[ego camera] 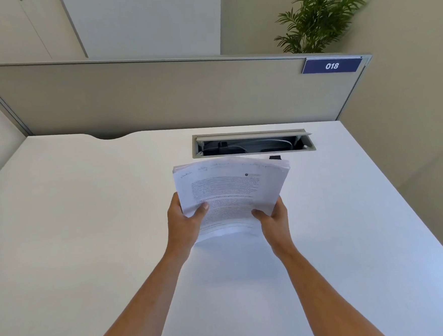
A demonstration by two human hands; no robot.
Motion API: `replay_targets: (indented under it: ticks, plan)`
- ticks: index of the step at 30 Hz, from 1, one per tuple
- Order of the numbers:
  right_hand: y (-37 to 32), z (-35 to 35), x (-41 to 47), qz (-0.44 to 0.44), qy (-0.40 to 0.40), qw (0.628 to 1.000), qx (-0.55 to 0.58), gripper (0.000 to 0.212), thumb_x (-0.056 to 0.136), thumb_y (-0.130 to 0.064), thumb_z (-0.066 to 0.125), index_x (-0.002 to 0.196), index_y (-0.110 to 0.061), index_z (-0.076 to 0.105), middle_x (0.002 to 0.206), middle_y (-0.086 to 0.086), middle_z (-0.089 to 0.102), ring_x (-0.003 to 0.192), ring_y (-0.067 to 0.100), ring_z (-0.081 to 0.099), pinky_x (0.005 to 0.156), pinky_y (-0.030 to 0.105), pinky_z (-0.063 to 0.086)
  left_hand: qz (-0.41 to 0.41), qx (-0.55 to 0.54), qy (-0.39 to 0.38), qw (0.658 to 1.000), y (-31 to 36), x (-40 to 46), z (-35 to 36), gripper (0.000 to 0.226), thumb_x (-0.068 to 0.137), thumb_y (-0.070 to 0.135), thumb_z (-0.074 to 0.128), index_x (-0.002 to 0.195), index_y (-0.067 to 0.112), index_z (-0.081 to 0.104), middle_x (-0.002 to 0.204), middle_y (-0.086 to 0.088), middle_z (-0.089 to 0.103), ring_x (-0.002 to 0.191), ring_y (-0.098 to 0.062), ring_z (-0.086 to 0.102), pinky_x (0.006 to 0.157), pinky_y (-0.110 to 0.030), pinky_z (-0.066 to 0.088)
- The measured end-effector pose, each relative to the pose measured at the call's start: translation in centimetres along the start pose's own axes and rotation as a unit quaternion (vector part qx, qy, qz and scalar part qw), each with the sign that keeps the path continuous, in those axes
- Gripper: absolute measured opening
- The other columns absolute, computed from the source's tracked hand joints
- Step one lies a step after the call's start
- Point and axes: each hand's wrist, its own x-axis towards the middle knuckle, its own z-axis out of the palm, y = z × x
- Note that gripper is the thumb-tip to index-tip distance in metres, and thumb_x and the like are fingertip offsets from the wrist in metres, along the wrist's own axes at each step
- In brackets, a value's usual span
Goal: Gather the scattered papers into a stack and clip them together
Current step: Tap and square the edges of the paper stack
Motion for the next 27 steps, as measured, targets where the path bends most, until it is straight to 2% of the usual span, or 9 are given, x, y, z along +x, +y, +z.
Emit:
replay_targets:
  ticks: [4,8,10,13,15,19,23,25,27]
  plan:
    - [1.3,0.1,-0.2,0.034,-0.008,0.999,-0.007,0.044,0.084,0.011,0.054,0.119,-0.013,0.062,0.112,0.001,0.070,0.106,0.015,0.064,0.080,0.021,0.049,-0.020,0.024,-0.014,0.999,-1.3,-0.7,0.3,0.046,0.081,0.010,0.077,0.122,0.017,0.057,0.109,0.006,0.068,0.101,-0.006,0.064,0.080,-0.019,0.049]
    - [0.9,0.2,0.0,0.037,-0.005,0.999,-0.007,0.040,0.088,0.009,0.051,0.116,-0.015,0.063,0.110,-0.003,0.070,0.102,0.007,0.064,0.079,0.018,0.047,-0.016,0.059,-0.008,0.998,-1.5,-0.4,0.5,0.024,0.087,0.013,0.070,0.109,0.019,0.064,0.099,0.010,0.070,0.093,-0.004,0.065,0.080,-0.021,0.049]
    - [0.6,0.0,0.2,0.036,-0.008,0.999,-0.004,0.040,0.087,0.010,0.051,0.115,-0.016,0.063,0.108,-0.004,0.071,0.101,0.006,0.064,0.079,0.017,0.047,-0.009,0.056,-0.005,0.998,-1.2,-0.4,0.5,0.019,0.089,0.011,0.069,0.106,0.020,0.065,0.095,0.011,0.069,0.089,-0.001,0.065,0.076,-0.015,0.047]
    - [0.8,-0.9,0.7,0.039,-0.014,0.999,-0.001,0.033,0.085,0.008,0.057,0.109,-0.014,0.064,0.107,0.002,0.072,0.099,0.013,0.066,0.083,0.022,0.049,-0.005,0.034,-0.004,0.999,-0.6,-0.4,0.7,0.019,0.090,0.009,0.066,0.104,0.021,0.064,0.094,0.015,0.068,0.081,0.014,0.063,0.069,-0.003,0.045]
    - [1.5,-1.8,0.7,0.053,0.003,0.998,0.025,0.027,0.081,0.006,0.067,0.102,-0.012,0.064,0.104,0.007,0.073,0.095,0.019,0.066,0.083,0.027,0.051,-0.002,0.011,-0.004,1.000,0.0,-0.3,0.8,0.019,0.091,0.009,0.066,0.105,0.021,0.063,0.095,0.016,0.068,0.081,0.015,0.063,0.069,-0.001,0.045]
    - [3.4,-2.7,-0.6,0.137,0.062,0.977,0.150,0.035,0.073,-0.008,0.076,0.103,-0.019,0.063,0.105,0.000,0.069,0.098,0.019,0.061,0.089,0.038,0.043,-0.007,-0.055,0.006,0.998,1.0,0.1,1.4,0.020,0.089,0.010,0.068,0.104,0.024,0.067,0.101,0.009,0.073,0.094,-0.001,0.068,0.081,-0.019,0.052]
    - [4.3,-1.8,-1.7,0.158,-0.009,0.927,0.339,0.034,0.075,0.008,0.066,0.097,-0.019,0.067,0.087,-0.002,0.072,0.087,0.016,0.069,0.096,0.046,0.043,-0.036,-0.135,0.002,0.990,1.5,0.0,2.3,0.023,0.088,0.004,0.067,0.109,0.015,0.068,0.105,0.001,0.074,0.101,-0.015,0.069,0.089,-0.032,0.053]
    - [3.8,-1.1,-1.9,0.131,-0.053,0.917,0.373,0.045,0.077,0.005,0.063,0.118,-0.013,0.063,0.106,0.006,0.072,0.100,0.022,0.068,0.097,0.043,0.047,-0.048,-0.156,-0.005,0.987,1.4,-0.3,2.8,0.025,0.088,0.002,0.066,0.109,0.015,0.068,0.105,0.001,0.074,0.100,-0.014,0.069,0.091,-0.033,0.052]
    - [3.4,-0.6,-1.6,0.113,-0.045,0.926,0.357,0.052,0.083,0.008,0.062,0.132,-0.009,0.056,0.121,0.009,0.067,0.111,0.026,0.063,0.097,0.041,0.051,-0.063,-0.177,-0.015,0.982,1.2,-0.6,3.2,0.027,0.089,0.001,0.065,0.112,0.013,0.067,0.109,-0.001,0.074,0.104,-0.017,0.068,0.094,-0.037,0.052]
